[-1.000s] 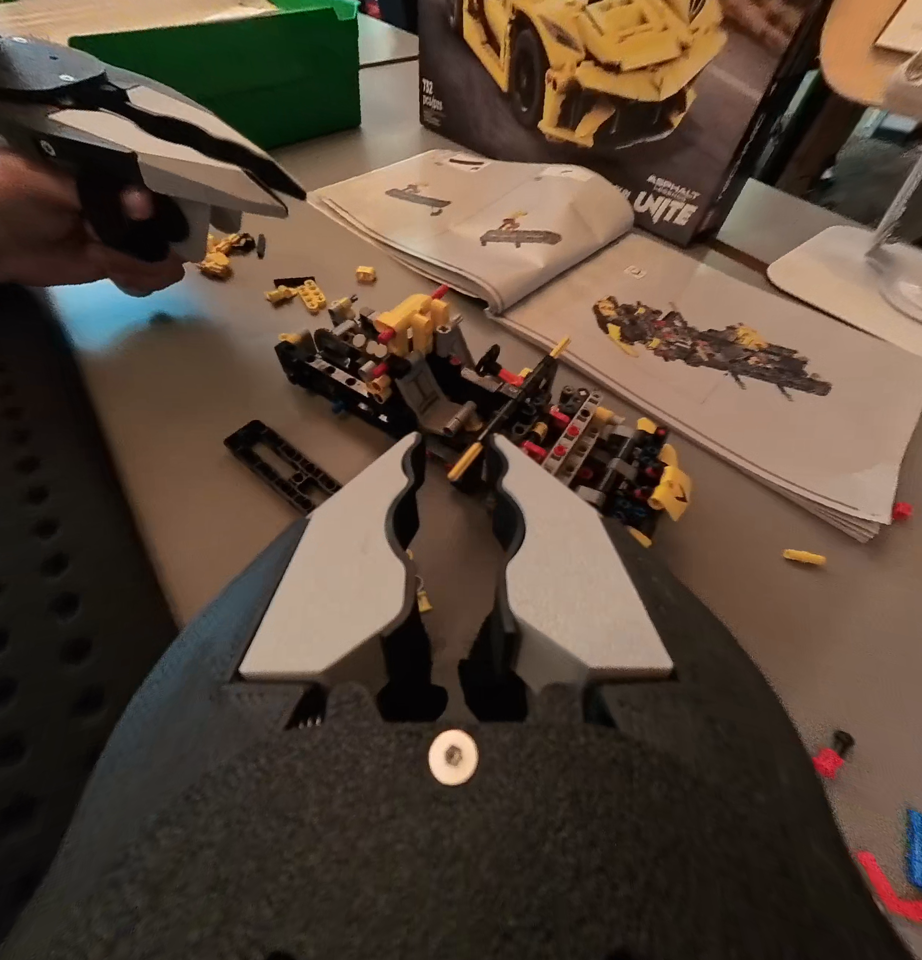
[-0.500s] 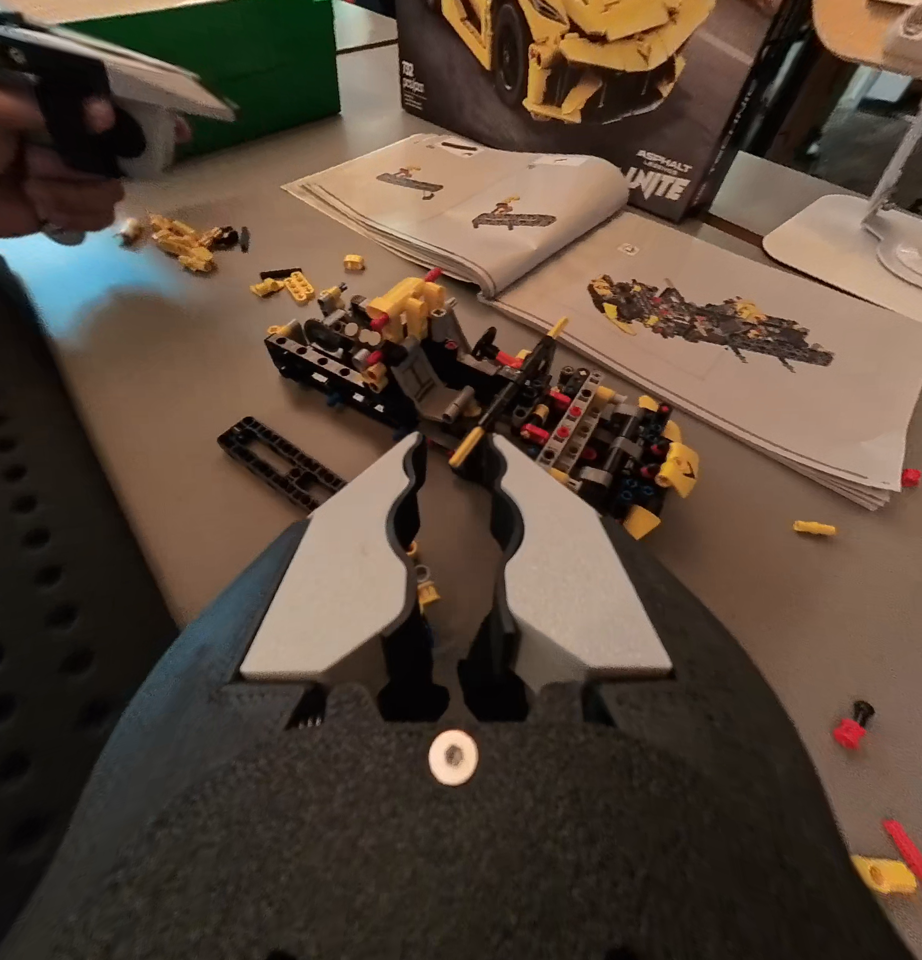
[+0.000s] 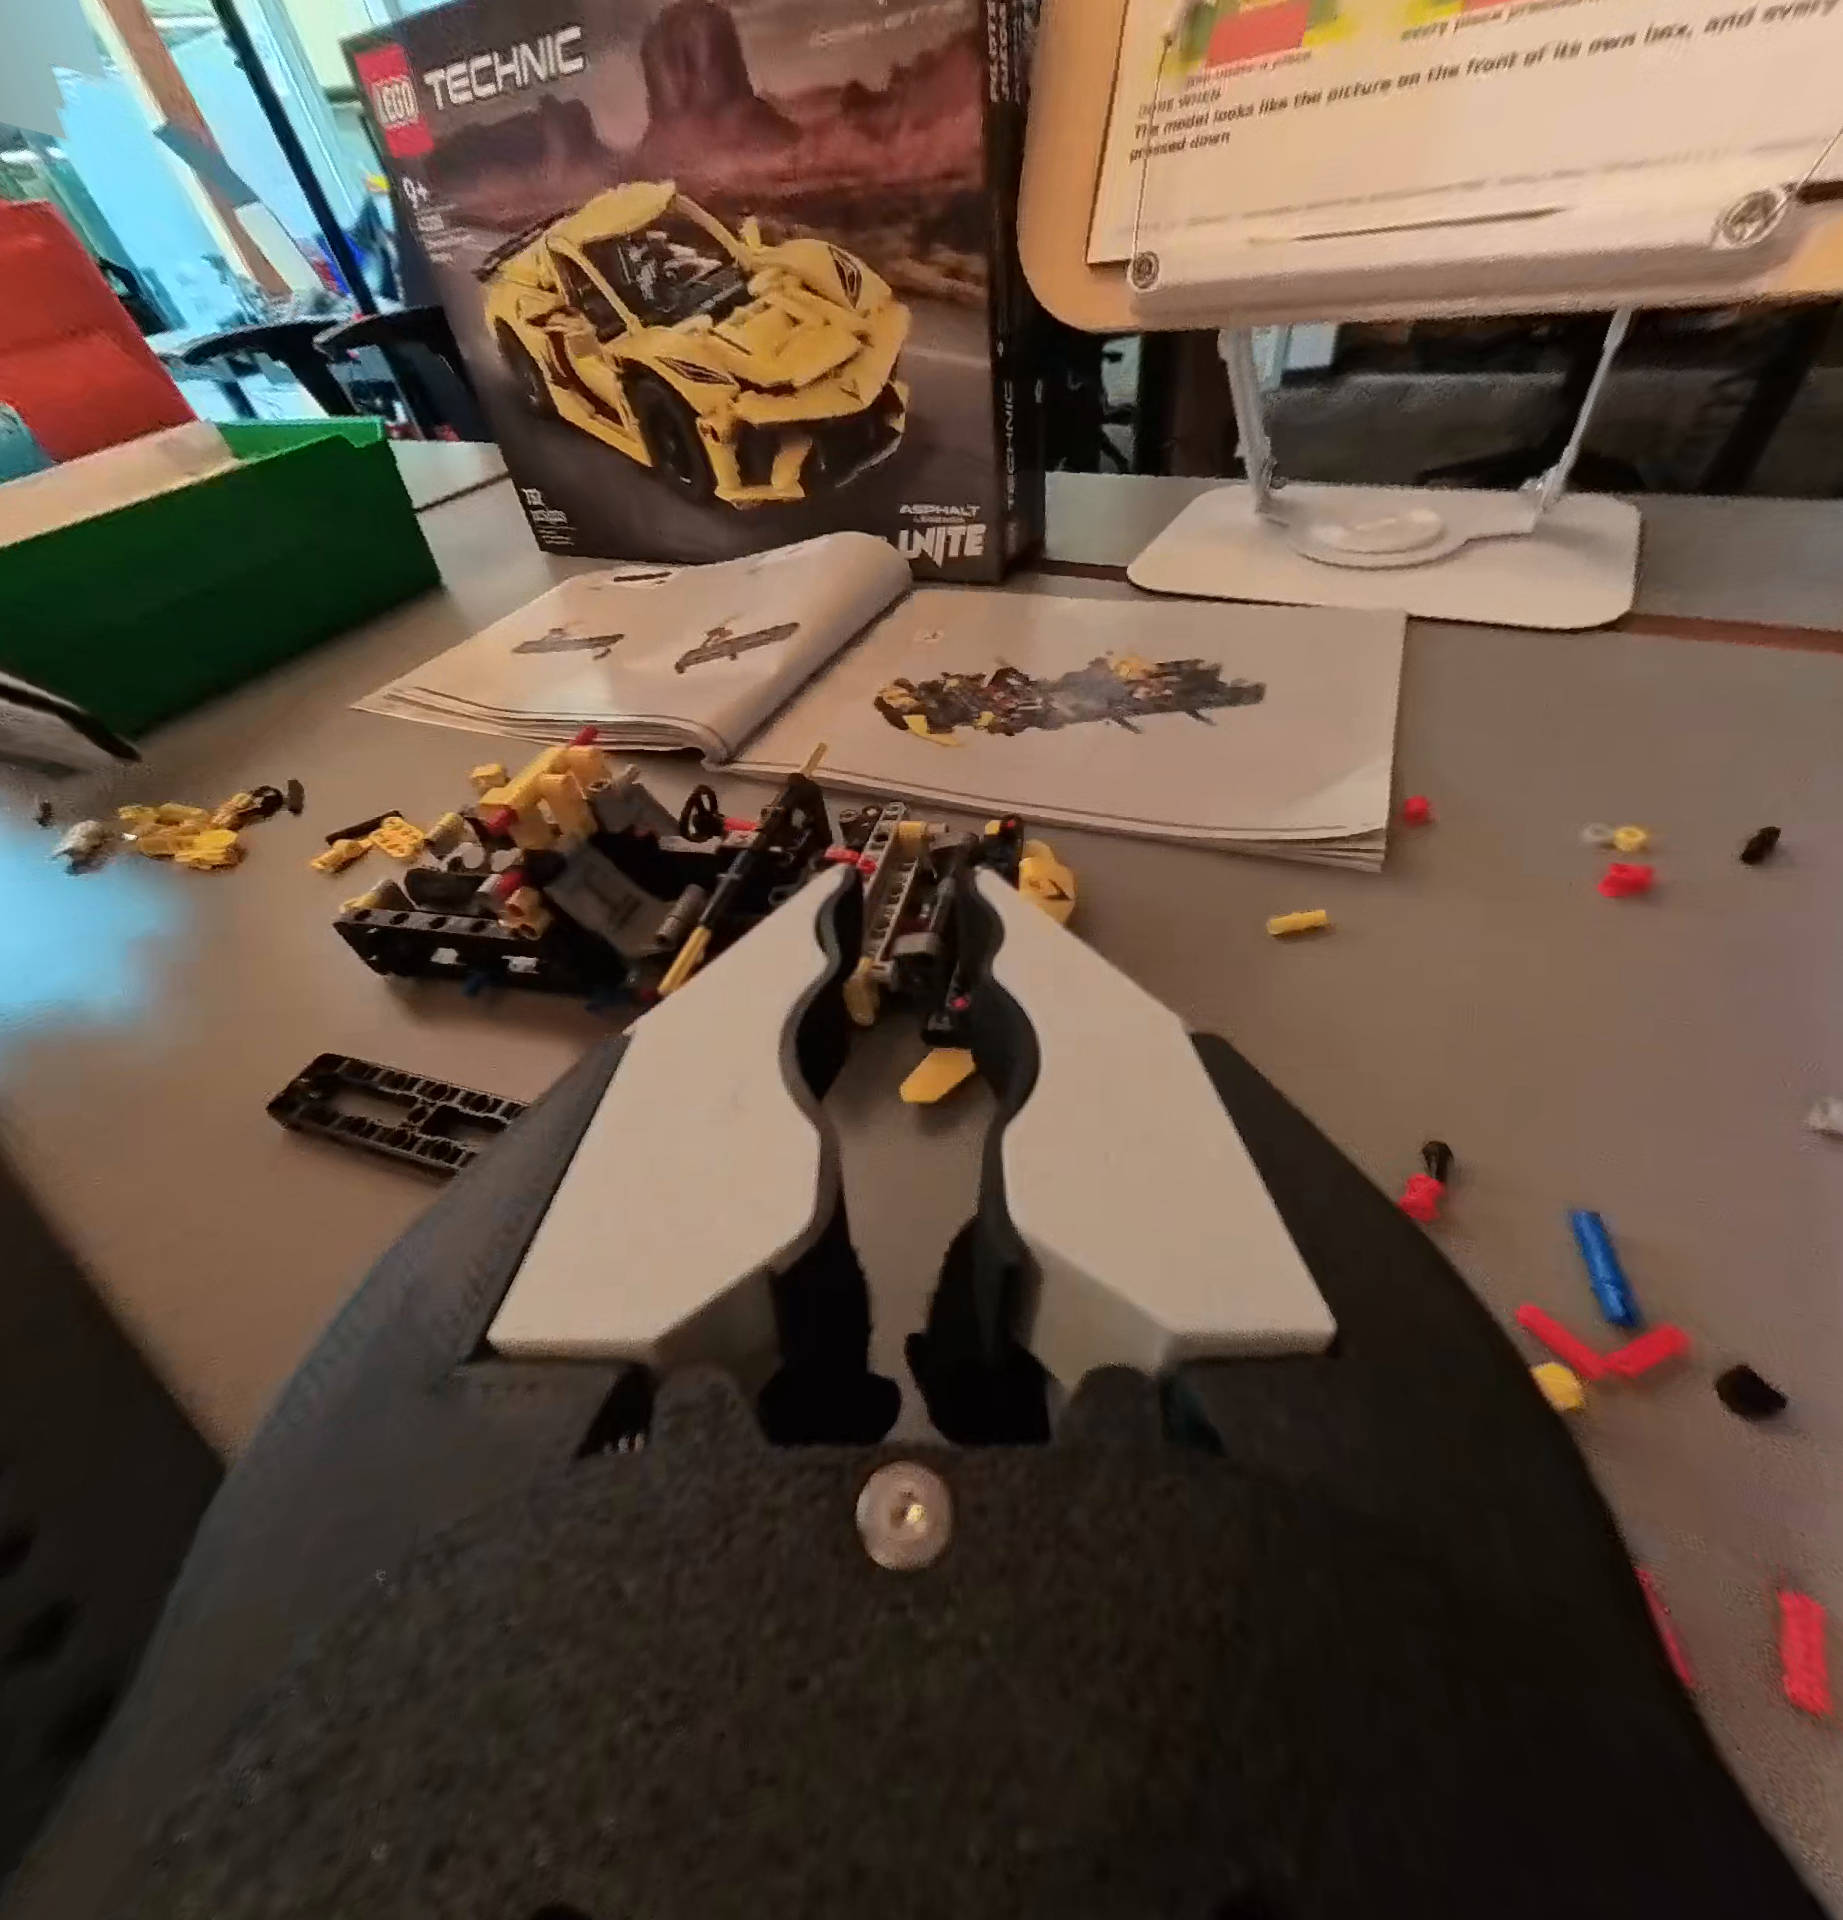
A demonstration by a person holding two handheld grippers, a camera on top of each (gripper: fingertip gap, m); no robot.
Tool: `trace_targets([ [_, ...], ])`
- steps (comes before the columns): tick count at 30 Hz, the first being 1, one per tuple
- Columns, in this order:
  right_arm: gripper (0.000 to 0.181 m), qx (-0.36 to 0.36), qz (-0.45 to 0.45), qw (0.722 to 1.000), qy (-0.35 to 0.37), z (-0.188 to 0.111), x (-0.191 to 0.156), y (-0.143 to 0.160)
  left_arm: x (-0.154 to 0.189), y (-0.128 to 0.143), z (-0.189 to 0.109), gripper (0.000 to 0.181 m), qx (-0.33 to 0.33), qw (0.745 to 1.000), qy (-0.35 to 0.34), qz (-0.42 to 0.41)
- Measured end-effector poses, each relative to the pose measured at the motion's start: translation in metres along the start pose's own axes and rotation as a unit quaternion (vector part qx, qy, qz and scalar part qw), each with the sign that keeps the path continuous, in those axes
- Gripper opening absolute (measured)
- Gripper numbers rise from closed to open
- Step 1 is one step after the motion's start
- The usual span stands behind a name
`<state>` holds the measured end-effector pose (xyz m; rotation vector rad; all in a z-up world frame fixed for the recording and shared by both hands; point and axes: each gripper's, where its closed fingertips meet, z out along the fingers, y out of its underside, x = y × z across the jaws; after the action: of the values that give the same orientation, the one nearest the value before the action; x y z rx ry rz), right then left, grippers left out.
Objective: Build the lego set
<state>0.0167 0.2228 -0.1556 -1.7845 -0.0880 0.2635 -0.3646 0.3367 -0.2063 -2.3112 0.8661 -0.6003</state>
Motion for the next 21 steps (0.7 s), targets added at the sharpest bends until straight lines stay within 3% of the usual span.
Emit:
trace_targets([
  [4, 0.016, -0.011, -0.018, 1.000, -0.001, 0.005, -0.003, 0.004, -0.001, 0.005, 0.014, 0.026, -0.033, 0.997, -0.041, 0.047],
  [12, 0.014, -0.030, -0.045, 0.998, -0.013, 0.010, -0.011, 0.012, -0.001, -0.006, 0.041, 0.027, -0.047, 0.996, -0.025, 0.075],
  [21, 0.014, -0.036, -0.044, 0.998, -0.011, 0.011, -0.010, 0.014, -0.004, -0.005, 0.043, 0.023, -0.056, 0.993, -0.028, 0.102],
])
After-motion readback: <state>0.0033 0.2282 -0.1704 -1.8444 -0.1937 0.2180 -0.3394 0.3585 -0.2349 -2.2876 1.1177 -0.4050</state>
